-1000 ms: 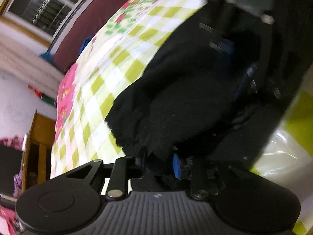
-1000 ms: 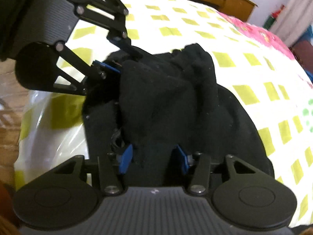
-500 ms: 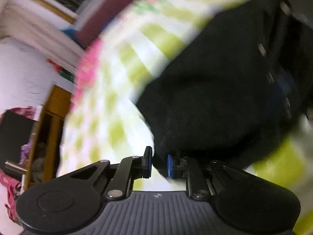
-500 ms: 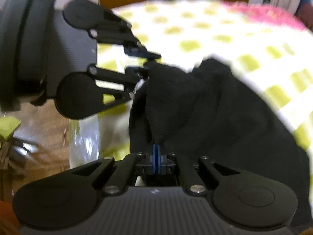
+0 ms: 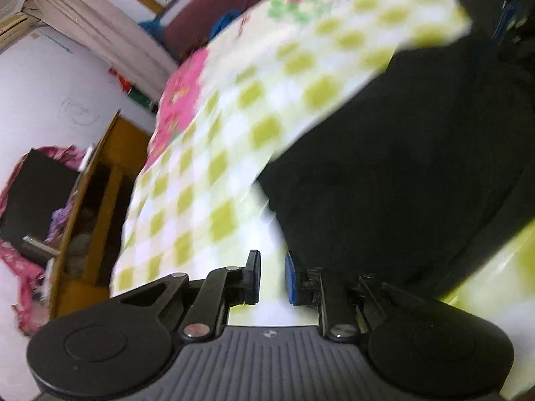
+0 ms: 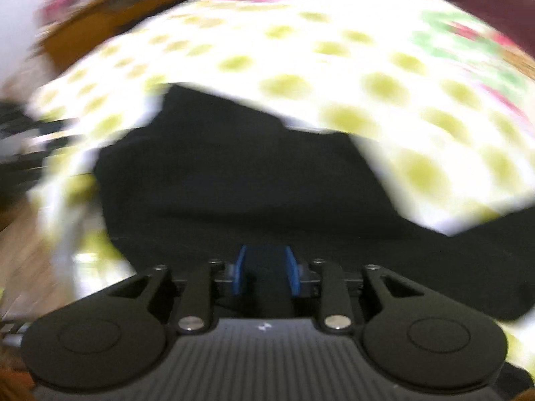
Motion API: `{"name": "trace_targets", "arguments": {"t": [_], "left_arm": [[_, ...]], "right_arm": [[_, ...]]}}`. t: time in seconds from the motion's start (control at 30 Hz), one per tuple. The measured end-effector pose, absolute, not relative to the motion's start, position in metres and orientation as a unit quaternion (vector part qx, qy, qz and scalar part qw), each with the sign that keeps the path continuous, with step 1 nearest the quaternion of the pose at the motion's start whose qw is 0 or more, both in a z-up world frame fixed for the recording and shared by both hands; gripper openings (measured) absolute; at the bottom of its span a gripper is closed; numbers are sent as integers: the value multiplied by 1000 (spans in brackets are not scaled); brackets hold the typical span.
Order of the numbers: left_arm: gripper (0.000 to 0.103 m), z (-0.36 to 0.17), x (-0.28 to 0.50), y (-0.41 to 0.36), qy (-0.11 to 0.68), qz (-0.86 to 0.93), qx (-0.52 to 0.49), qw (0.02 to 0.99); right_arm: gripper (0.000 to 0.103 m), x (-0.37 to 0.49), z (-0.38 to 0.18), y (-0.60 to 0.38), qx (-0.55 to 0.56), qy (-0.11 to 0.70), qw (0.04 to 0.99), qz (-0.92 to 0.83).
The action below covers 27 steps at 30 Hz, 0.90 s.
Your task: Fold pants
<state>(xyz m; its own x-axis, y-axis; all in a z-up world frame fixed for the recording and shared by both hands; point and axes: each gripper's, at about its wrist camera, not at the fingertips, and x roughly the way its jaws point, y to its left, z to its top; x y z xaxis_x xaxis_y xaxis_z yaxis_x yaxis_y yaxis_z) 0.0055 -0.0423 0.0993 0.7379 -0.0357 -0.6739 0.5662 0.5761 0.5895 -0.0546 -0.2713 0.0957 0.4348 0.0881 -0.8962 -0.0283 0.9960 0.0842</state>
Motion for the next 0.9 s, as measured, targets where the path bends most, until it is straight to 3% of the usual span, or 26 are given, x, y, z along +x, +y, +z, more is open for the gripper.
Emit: {"name": "trace_targets", "arguments": {"t": [0.27,0.37,0.53,0.77,0.9], "left_arm": [[35,81,-31,-189,292,-304,358,833],[40,72,-36,-229,285,-318,357,831],[42,51,-15,-259,293,-342,343,824],[43,37,-2,-284,291,-377,352,806],[43,36,-6,-289,292,-388,343,804]], "right_arm": [[41,-31,92,-477,165,535,811,-171],[48,-22,84,-527,245,523,790,-204],[50,6,50,-567,297,527,747,-275],[63,30,30,-570,290,531,726,-327],[57,33,33,-577,288,526,728,-333]]}}
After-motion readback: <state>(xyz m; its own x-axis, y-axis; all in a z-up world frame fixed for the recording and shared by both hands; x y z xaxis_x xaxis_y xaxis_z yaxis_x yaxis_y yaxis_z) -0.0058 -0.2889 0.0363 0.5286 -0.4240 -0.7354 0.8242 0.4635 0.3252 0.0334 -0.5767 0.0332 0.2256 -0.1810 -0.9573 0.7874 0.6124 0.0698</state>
